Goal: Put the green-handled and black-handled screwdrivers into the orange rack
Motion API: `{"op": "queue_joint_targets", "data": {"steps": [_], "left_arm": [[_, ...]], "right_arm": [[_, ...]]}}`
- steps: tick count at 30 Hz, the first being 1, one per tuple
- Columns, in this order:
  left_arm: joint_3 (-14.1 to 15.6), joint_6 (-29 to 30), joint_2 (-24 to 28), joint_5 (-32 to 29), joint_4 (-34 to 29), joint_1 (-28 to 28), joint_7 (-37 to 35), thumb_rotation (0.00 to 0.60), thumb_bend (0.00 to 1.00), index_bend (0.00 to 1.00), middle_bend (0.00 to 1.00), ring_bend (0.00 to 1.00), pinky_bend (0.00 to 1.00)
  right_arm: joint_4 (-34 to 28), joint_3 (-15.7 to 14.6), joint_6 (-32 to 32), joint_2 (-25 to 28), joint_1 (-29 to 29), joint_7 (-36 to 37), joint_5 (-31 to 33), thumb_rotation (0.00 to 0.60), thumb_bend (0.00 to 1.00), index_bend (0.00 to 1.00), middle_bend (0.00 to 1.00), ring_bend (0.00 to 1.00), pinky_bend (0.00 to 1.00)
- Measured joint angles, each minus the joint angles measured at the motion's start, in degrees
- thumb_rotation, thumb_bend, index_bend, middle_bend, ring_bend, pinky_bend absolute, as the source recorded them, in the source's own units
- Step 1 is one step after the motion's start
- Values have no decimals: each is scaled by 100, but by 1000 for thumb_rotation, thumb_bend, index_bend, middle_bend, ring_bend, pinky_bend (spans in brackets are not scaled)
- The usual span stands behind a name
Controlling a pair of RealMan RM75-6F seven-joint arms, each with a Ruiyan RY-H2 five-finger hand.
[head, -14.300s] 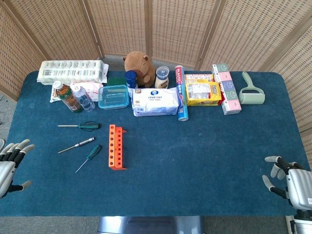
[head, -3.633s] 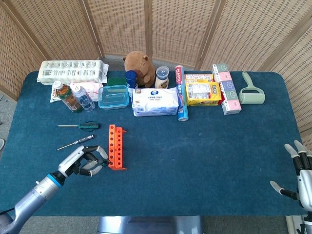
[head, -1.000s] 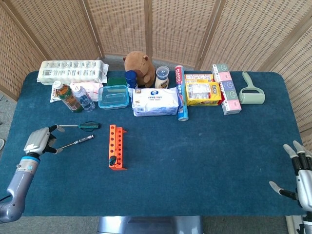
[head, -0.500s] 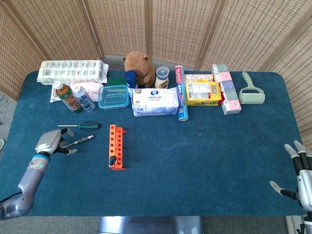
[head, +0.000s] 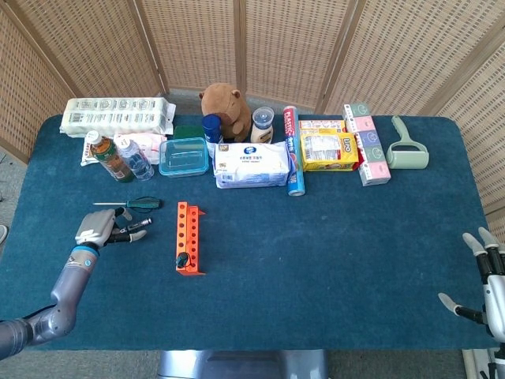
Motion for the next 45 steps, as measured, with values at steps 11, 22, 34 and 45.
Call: {"op": "queue_joint_targets", "data": {"steps": [11,22,34,45], "left_arm": [[16,-182,78,89,-88,-11,-82,0,0,286,957,891,900],[38,-228,-87,65,150,-72,-15,0,0,286,957,891,900],[59,-330,-79,64,-69,-86,-58,0,0,286,956,891,900],[126,-268,289,460,-523,26,-251,18,144,286,957,891,900]], "right_arm": [[-2,-3,-15,-7,8,-17,-1,600,0,102,0,13,0],[4,-5,-11,-4,3,-17,-3,600,0,102,0,13,0],[-4,-9,23,0,-13,-8,-26,600,0,102,0,16,0],[-4,-11,4,-15,-4,-38,-20,600,0,102,0,19,0]]}}
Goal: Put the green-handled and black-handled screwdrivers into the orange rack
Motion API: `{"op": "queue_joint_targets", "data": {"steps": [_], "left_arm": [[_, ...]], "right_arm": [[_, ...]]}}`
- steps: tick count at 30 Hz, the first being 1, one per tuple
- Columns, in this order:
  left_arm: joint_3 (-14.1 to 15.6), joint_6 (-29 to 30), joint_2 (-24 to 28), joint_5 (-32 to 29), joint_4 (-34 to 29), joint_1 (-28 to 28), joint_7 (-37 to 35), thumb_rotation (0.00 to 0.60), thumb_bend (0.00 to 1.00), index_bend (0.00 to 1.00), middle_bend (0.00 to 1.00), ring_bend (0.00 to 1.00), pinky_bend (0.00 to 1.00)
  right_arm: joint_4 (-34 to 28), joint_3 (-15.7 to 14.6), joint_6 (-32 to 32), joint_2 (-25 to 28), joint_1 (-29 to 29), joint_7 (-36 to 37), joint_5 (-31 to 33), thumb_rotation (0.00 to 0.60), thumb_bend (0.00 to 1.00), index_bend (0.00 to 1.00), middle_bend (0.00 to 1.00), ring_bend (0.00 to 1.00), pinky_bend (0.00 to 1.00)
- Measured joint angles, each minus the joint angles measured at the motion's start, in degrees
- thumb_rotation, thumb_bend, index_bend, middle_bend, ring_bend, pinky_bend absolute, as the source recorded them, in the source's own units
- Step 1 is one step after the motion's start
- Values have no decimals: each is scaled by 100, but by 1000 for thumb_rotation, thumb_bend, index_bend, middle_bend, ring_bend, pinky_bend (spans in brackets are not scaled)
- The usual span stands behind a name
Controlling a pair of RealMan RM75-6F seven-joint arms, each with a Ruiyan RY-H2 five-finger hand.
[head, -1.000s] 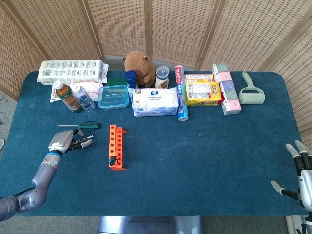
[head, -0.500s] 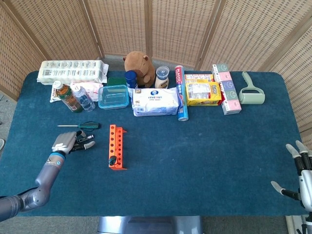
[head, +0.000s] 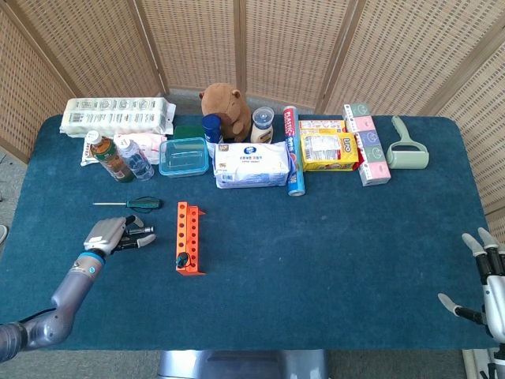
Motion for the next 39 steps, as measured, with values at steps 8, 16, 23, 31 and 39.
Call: {"op": "queue_joint_targets", "data": {"steps": [8,16,23,31,39], "left_arm": [[79,256,154,156,-124,39,168,325,379,286,957,892,900],[125,485,-35,188,0,0,515,436,494,286,957,891,900],[148,545,-300,172,183,-56,746,526,530,285,957,891,900],[171,771,-561,202,344,-86,1067,543,320,286,957,891,900],[198,1003,-634,388,413,-29,1235,600,178,292,956,891,901]], "right_arm": [[-4,-2,-20,-16,10,-32,6,600,0,102,0,21,0],[-8,0,-10,-13,5,-20,11,600,0,102,0,23,0],[-7,8,2,16,-3,61,17,600,0,102,0,25,0],[-3,12,30,53,-18,153,1,600,0,102,0,26,0],[-4,9,25,53,-15,154,-11,600,0,102,0,27,0]]}}
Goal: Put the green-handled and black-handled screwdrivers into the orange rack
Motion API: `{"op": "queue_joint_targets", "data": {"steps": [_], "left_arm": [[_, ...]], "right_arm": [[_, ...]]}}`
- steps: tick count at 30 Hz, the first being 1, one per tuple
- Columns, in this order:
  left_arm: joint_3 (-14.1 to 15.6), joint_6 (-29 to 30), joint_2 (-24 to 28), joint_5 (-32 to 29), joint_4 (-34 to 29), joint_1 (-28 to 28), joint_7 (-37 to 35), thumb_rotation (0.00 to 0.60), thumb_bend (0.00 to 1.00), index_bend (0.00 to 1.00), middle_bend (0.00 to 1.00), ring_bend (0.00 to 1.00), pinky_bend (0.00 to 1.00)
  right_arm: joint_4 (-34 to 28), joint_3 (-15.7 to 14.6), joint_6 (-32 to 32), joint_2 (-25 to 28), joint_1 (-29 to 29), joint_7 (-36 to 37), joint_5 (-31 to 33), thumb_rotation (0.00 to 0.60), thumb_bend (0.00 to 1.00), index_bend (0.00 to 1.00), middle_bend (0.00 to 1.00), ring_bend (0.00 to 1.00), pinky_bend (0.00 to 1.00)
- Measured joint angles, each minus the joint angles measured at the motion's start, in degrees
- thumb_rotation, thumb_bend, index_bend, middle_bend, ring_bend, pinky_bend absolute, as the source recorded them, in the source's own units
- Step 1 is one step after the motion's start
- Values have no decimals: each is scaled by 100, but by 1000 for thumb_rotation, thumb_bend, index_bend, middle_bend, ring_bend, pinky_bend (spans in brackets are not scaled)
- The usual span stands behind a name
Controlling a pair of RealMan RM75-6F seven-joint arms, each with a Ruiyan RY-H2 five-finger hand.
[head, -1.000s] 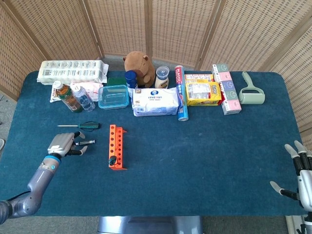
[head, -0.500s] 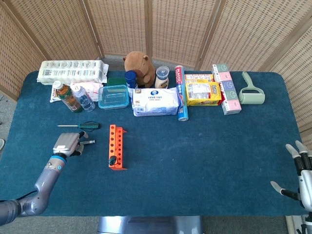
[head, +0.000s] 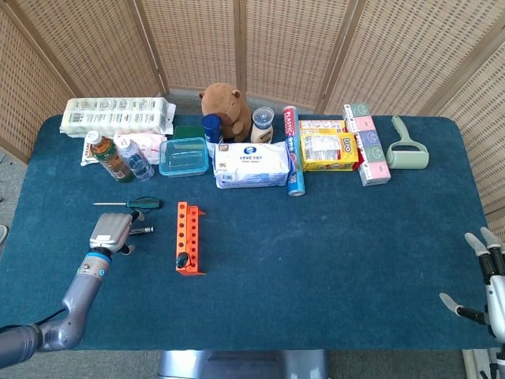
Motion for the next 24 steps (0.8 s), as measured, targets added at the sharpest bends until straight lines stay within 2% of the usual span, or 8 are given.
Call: {"op": "queue_joint_targets", "data": {"steps": [7,17,24], "left_arm": [[-21,37,-89,24,48,44,36,600,184,397,957,891,900],[-127,49,-153,-75,60,51,96,600,307,402,956,891,900],[-192,20,-184,-115,136,48,77,600,322,402,956,891,900]], "right_arm": [[-2,-5,-2,-9,0,-17,-3,600,0,102,0,27,0],[-1,-1,-2,-3,-1,-3,2,600,0,102,0,27,0],[0,0,6,5,-5,15,-2,600,0,102,0,27,0]]}}
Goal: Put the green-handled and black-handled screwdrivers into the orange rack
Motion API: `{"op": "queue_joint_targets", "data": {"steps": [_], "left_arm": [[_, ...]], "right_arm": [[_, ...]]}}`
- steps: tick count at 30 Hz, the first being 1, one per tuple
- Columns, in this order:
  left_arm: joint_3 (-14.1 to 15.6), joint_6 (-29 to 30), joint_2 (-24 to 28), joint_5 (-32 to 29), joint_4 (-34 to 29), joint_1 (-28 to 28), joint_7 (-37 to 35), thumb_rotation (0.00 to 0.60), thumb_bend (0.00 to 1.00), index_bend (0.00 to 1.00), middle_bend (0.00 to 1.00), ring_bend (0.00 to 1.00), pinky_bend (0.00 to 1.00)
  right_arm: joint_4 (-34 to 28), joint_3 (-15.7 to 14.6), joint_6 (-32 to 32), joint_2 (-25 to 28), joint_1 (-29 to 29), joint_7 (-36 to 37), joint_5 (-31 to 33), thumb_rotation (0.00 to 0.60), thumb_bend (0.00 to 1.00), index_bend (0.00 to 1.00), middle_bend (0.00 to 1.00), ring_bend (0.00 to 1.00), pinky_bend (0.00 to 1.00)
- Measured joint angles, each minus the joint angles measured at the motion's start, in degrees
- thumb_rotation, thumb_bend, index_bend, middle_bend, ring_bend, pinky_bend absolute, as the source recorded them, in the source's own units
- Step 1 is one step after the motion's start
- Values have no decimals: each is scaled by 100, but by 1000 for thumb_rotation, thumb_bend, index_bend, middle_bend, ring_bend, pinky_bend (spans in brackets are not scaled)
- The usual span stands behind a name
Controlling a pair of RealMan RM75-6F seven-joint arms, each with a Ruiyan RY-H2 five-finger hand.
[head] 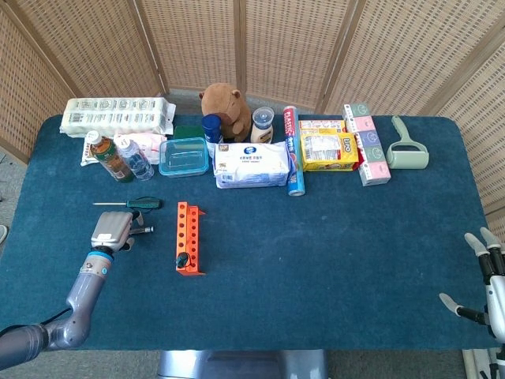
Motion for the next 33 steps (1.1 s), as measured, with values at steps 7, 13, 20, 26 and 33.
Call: {"op": "queue_joint_targets", "data": {"steps": [7,13,20,26,33], "left_arm": [[-41,-70,-125,-65,170,-11,-10,600,353,402,957,891,900],[-72,-101,-206,-32,221,-20,-47,600,369,402,956,891,900],[-97,-47,-242,-74,152,-39,89,600,373,402,957,891,900],[-125,-18,-290,-173,156,-59,209,600,377,402,957,891,900],[-150,-17,-341,-340,181,-89,362,600,387,402,956,891,900]], "right_arm": [[0,-4,-14,-4,4,-8,3,600,0,102,0,27,0],[5,4,-18,-1,8,4,15,600,0,102,0,27,0],[5,3,0,18,-1,50,2,600,0,102,0,28,0],[8,3,7,32,-6,84,-3,600,0,102,0,28,0],[7,6,11,41,-8,106,-3,600,0,102,0,28,0]]}}
